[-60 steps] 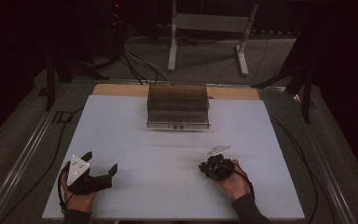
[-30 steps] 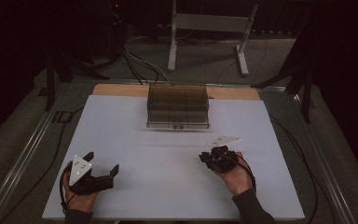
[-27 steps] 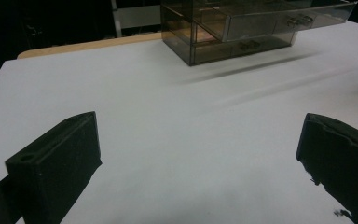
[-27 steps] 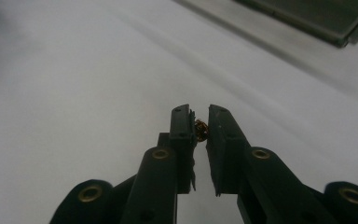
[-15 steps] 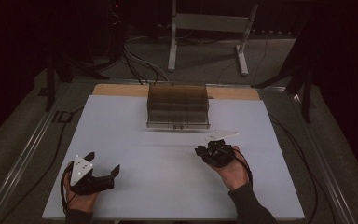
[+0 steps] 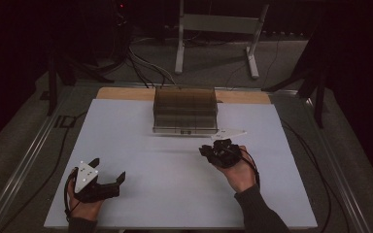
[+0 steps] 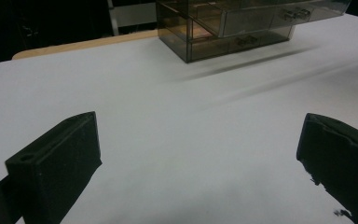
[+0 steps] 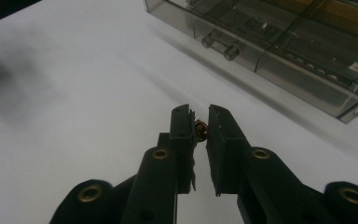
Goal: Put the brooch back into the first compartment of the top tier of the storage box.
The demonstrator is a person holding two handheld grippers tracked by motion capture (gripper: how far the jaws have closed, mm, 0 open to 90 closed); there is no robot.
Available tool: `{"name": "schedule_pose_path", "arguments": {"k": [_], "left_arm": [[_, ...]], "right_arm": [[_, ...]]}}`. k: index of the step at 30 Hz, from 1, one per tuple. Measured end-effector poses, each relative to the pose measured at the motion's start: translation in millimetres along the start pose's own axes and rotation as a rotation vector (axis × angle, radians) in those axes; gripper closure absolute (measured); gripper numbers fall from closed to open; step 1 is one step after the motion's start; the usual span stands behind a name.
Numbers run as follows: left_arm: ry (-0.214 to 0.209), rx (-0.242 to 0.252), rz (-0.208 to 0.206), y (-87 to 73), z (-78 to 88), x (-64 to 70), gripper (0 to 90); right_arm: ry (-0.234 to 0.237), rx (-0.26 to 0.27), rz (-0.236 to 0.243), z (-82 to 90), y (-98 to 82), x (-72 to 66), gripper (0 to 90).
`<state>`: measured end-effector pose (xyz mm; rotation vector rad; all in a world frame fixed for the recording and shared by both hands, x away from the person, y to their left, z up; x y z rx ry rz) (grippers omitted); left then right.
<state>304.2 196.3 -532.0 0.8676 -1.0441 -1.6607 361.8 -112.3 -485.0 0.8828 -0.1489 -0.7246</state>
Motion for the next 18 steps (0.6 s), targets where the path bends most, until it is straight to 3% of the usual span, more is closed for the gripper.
{"name": "schedule_pose_path", "arguments": {"k": [18], "left_arm": [[0.004,0.004,-0.002,-0.1,0.2,-1.4,0.3]], "right_arm": [[0.016,0.042,0.013,-3.8,30.8,-2.4,81.5]]}}
Point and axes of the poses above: each handheld gripper's, and its own axes: z roughly backward along the jaws, y roughly out of its top, x roughly to its right, the point moved 9 cm from there along -z, roughly forward along the jaws, and after that the axes turned 9 degrees about y, right-handed, at the moved point
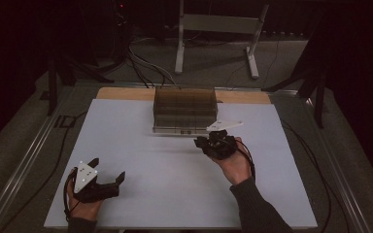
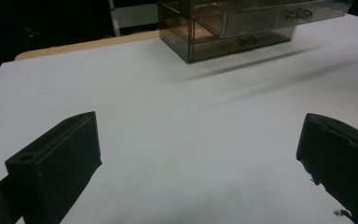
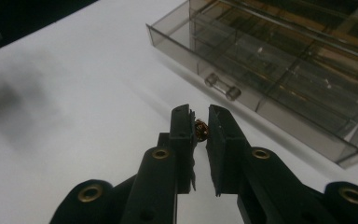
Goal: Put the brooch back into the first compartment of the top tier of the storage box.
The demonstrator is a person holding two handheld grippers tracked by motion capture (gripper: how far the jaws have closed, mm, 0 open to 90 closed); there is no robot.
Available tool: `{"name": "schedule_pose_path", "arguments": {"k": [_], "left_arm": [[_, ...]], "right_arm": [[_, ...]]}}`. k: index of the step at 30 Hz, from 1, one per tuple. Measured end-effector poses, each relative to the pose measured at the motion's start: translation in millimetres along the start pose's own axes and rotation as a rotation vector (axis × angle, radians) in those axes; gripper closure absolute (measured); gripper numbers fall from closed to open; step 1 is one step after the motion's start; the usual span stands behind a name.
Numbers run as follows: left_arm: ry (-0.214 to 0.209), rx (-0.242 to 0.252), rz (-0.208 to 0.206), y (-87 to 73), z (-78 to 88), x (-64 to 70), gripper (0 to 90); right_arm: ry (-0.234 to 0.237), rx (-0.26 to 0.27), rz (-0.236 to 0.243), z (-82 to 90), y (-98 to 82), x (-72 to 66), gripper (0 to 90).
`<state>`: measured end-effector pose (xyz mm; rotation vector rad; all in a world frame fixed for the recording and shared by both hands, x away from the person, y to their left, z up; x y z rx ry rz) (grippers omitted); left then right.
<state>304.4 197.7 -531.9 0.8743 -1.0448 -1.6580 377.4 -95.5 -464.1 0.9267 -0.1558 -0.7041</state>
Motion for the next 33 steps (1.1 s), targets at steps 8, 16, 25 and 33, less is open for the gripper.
{"name": "schedule_pose_path", "arguments": {"k": [8,16,25,33], "left_arm": [[0.005,0.004,-0.003,0.1,0.0,-0.3,0.3],[0.005,0.001,-0.001,-0.8,-0.7,-0.5,0.3],[0.005,-0.003,-0.006,-1.5,-1.2,0.0,0.3],[0.004,-0.004,-0.008,-1.8,-1.3,-0.1,0.3]], "right_arm": [[0.009,0.009,0.003,-7.6,10.2,-2.4,81.5],[0.032,0.035,-0.030,-14.4,16.3,0.2,81.5],[0.040,0.052,-0.045,-20.3,20.8,1.7,81.5],[0.017,0.068,-0.024,-25.3,35.1,3.1,81.5]]}}
Point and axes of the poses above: each handheld gripper's, and its own axes: z roughly backward along the jaws, y roughly out of its top, x roughly to its right, the point moved 9 cm from there along -z, roughly forward along the jaws, and after that the axes turned 9 degrees about y, right-handed, at the moved point
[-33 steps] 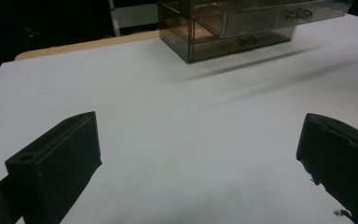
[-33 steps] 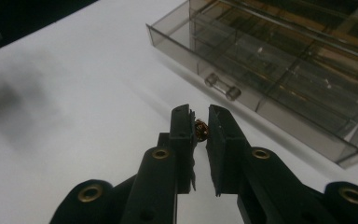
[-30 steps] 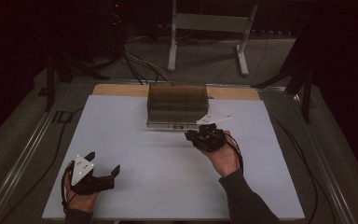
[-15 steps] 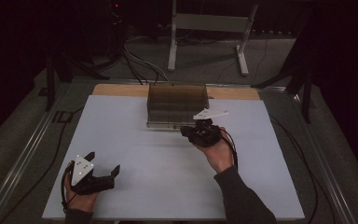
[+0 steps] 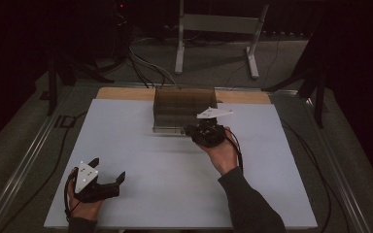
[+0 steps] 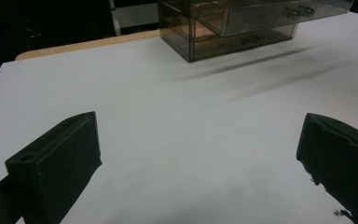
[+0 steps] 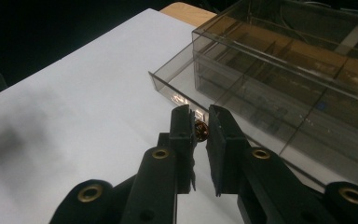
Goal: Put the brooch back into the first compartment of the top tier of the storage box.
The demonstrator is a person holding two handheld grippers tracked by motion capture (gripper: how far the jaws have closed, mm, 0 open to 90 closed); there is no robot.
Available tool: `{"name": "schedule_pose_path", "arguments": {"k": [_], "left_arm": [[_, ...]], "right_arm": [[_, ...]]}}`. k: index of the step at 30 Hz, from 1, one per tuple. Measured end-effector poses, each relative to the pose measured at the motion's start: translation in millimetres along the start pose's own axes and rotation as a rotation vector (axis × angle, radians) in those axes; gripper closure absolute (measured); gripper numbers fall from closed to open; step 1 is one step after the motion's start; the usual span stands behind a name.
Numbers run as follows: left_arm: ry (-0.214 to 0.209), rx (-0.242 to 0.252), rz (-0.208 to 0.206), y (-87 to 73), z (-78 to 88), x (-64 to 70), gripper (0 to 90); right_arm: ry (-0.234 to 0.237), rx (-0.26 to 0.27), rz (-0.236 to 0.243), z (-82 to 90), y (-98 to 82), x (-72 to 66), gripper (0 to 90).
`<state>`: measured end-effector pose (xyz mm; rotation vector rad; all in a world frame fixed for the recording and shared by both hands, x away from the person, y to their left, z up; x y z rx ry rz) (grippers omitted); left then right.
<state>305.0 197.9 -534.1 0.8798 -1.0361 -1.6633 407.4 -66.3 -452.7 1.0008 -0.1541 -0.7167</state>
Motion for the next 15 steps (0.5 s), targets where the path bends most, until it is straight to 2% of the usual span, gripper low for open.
{"name": "schedule_pose_path", "arguments": {"k": [9,15], "left_arm": [[-0.001,0.000,-0.001,0.0,-0.2,0.3,0.3],[-0.002,0.000,-0.001,-0.2,-0.3,0.1,0.3]], "right_arm": [[0.007,-0.002,0.013,-11.7,7.3,0.3,81.5],[-0.022,-0.004,0.030,-19.3,12.6,5.8,81.4]]}}
Point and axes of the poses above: each handheld gripper's, and its own axes: z roughly backward along the jaws, y roughly out of its top, x roughly to its right, the point moved 9 cm from there along -z, roughly forward along the jaws, and after that the axes turned 9 degrees about y, right-handed, at the moved point
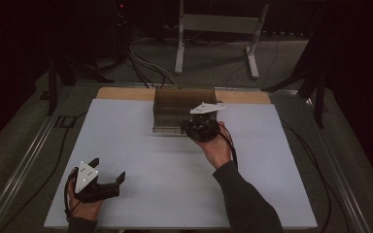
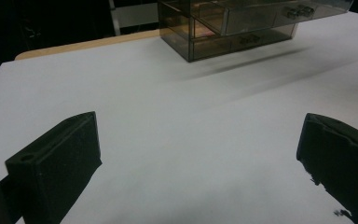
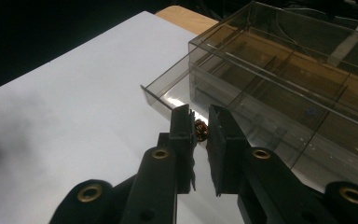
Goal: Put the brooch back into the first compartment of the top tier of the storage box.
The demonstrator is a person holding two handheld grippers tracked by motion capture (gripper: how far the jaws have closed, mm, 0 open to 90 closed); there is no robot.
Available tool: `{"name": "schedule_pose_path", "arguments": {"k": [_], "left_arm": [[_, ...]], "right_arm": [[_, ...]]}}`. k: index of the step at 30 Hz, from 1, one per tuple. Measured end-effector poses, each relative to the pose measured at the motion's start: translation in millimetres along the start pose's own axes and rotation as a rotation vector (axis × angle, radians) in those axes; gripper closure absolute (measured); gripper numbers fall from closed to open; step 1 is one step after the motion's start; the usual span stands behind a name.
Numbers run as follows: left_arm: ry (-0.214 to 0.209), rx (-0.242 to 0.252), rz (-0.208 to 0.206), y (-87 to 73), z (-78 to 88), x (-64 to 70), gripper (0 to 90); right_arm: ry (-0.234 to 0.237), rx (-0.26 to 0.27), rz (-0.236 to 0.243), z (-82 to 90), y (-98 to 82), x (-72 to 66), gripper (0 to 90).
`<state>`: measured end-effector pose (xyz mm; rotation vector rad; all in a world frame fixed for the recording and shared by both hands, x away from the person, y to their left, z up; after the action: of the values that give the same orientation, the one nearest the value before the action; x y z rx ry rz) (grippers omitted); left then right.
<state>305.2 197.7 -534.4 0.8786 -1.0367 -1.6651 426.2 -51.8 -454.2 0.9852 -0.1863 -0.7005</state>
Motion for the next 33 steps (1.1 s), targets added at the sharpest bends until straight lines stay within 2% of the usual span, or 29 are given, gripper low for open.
{"name": "schedule_pose_path", "arguments": {"k": [21,33], "left_arm": [[-0.004,0.003,-0.001,0.3,-0.4,0.4,0.3],[-0.005,0.002,-0.001,0.3,-0.5,0.4,0.3]], "right_arm": [[-0.042,0.018,-0.031,-27.7,8.4,16.2,81.4],[-0.044,0.024,-0.044,-41.2,14.4,16.7,81.4]]}}
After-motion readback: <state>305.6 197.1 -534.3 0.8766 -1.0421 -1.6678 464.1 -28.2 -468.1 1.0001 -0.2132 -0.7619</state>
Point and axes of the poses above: each handheld gripper's, and its own axes: z roughly backward along the jaws, y roughly out of its top, x roughly to its right, the point moved 9 cm from there along -z, roughly forward along the jaws, and after that the axes turned 9 degrees about y, right-handed, at the moved point
